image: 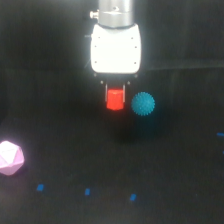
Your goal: Pick up the red object from the table
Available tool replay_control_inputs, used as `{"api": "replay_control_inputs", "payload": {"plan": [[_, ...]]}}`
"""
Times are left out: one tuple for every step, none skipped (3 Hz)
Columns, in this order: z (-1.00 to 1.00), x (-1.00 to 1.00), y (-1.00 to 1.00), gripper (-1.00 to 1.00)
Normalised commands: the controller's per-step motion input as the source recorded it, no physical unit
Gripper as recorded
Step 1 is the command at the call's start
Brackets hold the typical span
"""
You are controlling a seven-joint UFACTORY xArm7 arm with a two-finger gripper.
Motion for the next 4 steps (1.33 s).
{"api": "replay_control_inputs", "payload": {"plan": [[0.05, 0.29, -0.43, -1.0], [0.1, -0.45, -0.02, -1.0], [-0.27, -0.17, -0.27, -0.97], [0.25, -0.09, 0.07, -1.0]]}}
